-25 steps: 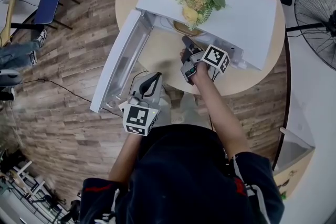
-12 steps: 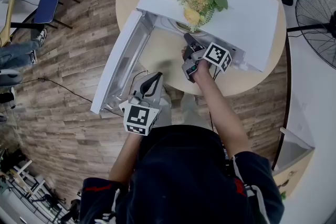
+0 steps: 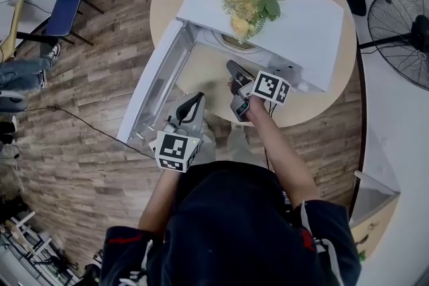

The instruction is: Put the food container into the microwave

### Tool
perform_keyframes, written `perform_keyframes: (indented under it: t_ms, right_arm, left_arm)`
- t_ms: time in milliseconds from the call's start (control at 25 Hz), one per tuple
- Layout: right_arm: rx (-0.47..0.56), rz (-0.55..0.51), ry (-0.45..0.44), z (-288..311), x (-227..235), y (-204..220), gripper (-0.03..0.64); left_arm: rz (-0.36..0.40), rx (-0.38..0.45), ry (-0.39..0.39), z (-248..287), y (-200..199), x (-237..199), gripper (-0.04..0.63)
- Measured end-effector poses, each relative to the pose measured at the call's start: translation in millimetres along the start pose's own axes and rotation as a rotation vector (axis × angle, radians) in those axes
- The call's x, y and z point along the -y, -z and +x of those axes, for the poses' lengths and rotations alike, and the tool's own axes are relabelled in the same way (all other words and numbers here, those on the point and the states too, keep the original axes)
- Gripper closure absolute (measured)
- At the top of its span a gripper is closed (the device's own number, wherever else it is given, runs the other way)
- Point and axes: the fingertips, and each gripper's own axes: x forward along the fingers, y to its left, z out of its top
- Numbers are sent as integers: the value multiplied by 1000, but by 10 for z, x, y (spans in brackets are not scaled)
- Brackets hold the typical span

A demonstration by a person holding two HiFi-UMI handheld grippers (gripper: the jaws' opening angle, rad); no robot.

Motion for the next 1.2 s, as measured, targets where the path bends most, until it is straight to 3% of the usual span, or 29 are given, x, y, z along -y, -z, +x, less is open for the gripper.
perform_keyframes:
  t_ms: [240,560,960,1200]
  right_arm:
    - [-99,-315,-20,-188,-474,166,606]
    - [-82,-672,-69,-487,-1208,121,606]
    - [9,-953,-147,-822,-2060,-62,606]
    - [99,-976,-190,-1014,-2349,-206,606]
  left_arm:
    - [64,72,-40,-106,-305,-73,577]
    - [91,151,-81,-295,-658,-101,577]
    - [101,232,-102,-487,-1117,-81,577]
    - [141,285,-121,-620,-1391,-42,577]
